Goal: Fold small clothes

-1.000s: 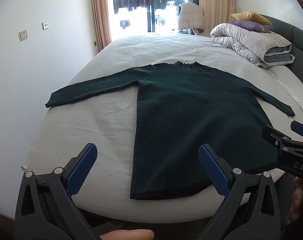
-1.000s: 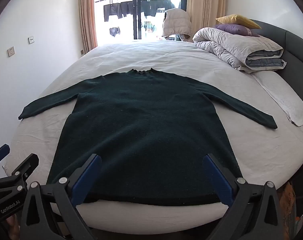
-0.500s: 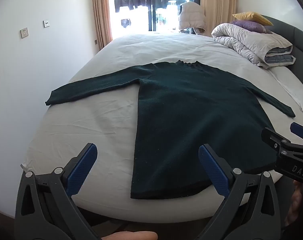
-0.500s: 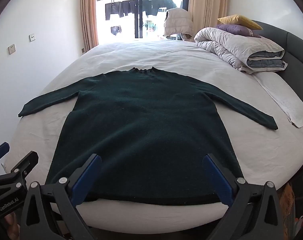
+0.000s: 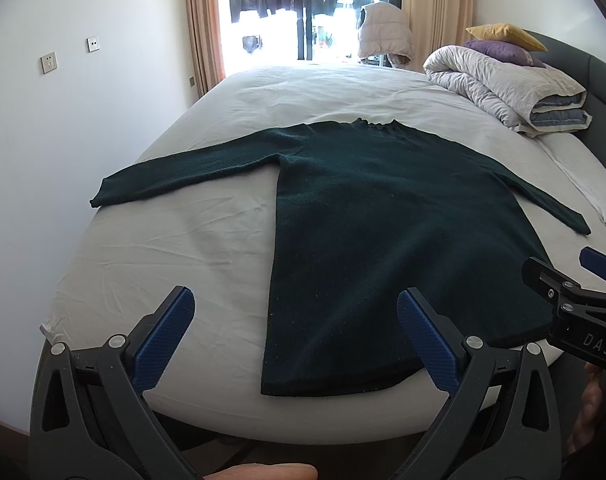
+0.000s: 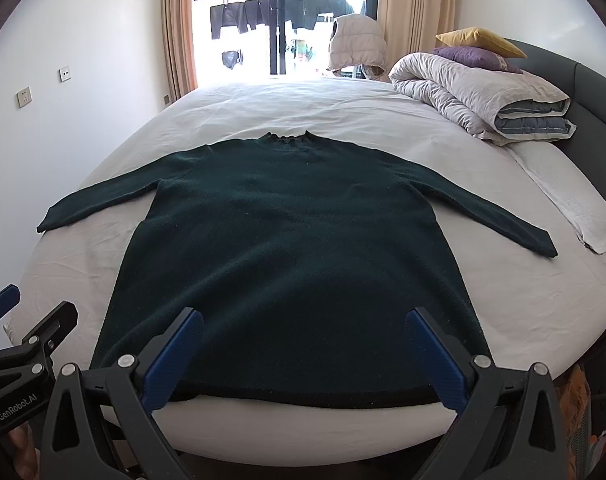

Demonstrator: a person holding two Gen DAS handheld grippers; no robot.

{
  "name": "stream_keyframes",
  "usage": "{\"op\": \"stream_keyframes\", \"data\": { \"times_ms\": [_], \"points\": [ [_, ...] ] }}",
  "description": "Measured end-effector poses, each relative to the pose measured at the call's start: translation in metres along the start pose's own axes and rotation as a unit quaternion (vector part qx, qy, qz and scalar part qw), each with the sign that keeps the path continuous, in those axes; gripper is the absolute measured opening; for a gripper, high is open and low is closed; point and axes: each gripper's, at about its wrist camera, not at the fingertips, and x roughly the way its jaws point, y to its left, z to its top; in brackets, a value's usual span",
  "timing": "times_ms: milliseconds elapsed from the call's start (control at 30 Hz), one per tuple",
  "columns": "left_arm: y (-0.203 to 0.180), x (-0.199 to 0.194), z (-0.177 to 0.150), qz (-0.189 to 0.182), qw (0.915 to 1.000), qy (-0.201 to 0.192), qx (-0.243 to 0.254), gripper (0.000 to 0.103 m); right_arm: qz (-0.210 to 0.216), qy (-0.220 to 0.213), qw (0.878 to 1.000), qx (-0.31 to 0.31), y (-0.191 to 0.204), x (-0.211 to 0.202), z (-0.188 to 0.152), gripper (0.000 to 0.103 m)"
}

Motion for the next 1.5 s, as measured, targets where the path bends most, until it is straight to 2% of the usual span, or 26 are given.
{"op": "stream_keyframes", "data": {
  "times_ms": [1500],
  "points": [
    [0.0017,-0.0032,-0.0028,-0.002,1.0,0.005,-0.002,0.103,0.001,0.004,1.0,0.001,0.0003,0.0018,-0.0011,0.103]
  ]
}}
